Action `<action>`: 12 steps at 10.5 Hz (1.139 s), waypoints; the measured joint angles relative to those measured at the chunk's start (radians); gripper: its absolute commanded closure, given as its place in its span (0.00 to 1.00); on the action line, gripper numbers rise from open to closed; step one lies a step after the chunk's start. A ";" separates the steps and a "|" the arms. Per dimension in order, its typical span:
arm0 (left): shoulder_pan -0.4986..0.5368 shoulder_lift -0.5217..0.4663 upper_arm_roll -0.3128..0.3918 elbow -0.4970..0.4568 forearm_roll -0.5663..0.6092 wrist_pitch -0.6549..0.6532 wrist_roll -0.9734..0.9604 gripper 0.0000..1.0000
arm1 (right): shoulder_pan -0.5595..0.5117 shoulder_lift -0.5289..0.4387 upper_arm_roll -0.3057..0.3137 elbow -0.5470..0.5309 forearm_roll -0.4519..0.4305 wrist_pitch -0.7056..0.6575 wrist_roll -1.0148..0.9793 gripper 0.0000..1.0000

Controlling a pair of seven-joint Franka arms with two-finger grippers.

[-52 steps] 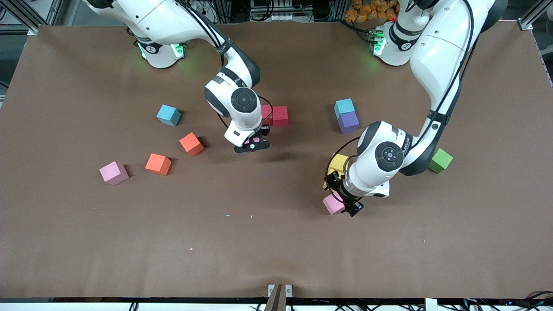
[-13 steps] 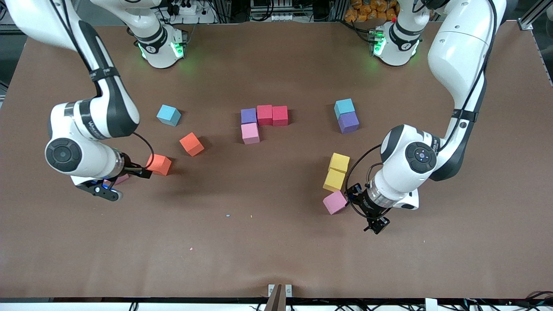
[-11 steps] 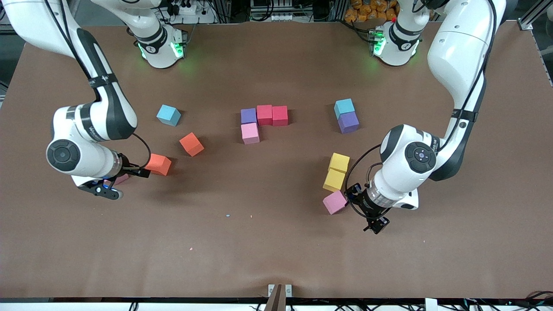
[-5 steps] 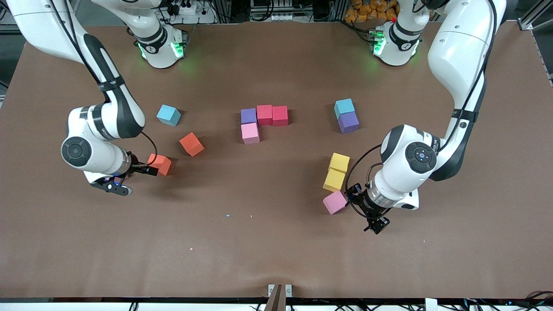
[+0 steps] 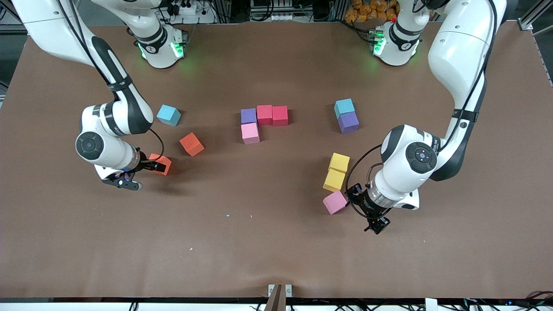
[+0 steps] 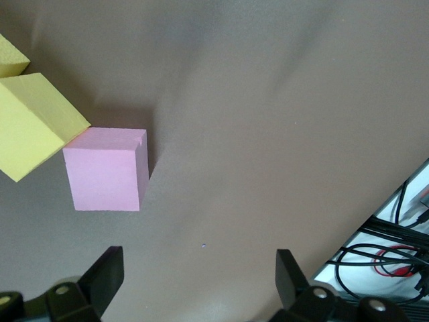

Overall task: Arrange 11 blocks into digit 3
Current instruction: 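Move the right gripper to the orange cube, then grasp the orange cube with the right gripper and lift it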

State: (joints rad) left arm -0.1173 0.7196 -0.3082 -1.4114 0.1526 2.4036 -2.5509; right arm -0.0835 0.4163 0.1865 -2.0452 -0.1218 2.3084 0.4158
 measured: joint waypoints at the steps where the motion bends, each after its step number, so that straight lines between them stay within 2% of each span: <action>1: 0.000 0.000 0.000 0.000 0.000 0.000 0.000 0.00 | 0.000 0.000 0.002 -0.010 0.000 0.024 -0.001 0.00; 3: 0.000 0.000 0.000 0.000 0.000 0.000 0.000 0.00 | 0.000 0.000 0.002 -0.051 0.000 0.084 -0.018 0.03; 4: 0.000 0.000 0.000 0.000 0.000 0.000 0.000 0.00 | 0.000 0.000 0.002 -0.070 0.000 0.107 -0.034 0.07; 5: 0.000 0.000 0.000 0.000 0.000 0.000 0.000 0.00 | 0.000 0.000 0.001 -0.089 0.000 0.139 -0.043 0.17; 6: 0.000 0.000 0.000 0.000 0.000 0.000 0.000 0.00 | 0.000 0.000 0.001 -0.106 0.000 0.170 -0.054 0.30; 7: 0.000 0.000 0.000 0.000 0.000 0.000 0.000 0.00 | 0.000 0.000 0.001 -0.117 0.000 0.184 -0.067 0.48; 8: 0.000 0.000 0.000 0.000 0.000 0.000 0.000 0.00 | 0.000 0.000 0.000 -0.122 0.000 0.188 -0.078 0.77; 9: 0.000 0.000 0.000 0.000 0.000 0.000 0.000 0.00 | 0.000 0.000 0.000 -0.123 0.000 0.188 -0.092 0.97; 12: 0.000 0.000 0.000 0.000 0.000 0.000 0.000 0.00 | 0.000 -0.002 0.003 -0.116 0.000 0.188 -0.116 1.00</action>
State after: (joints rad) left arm -0.1169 0.7196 -0.3080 -1.4114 0.1526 2.4035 -2.5509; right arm -0.0835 0.4143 0.1894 -2.1608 -0.1218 2.4965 0.3000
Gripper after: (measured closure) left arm 0.000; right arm 0.405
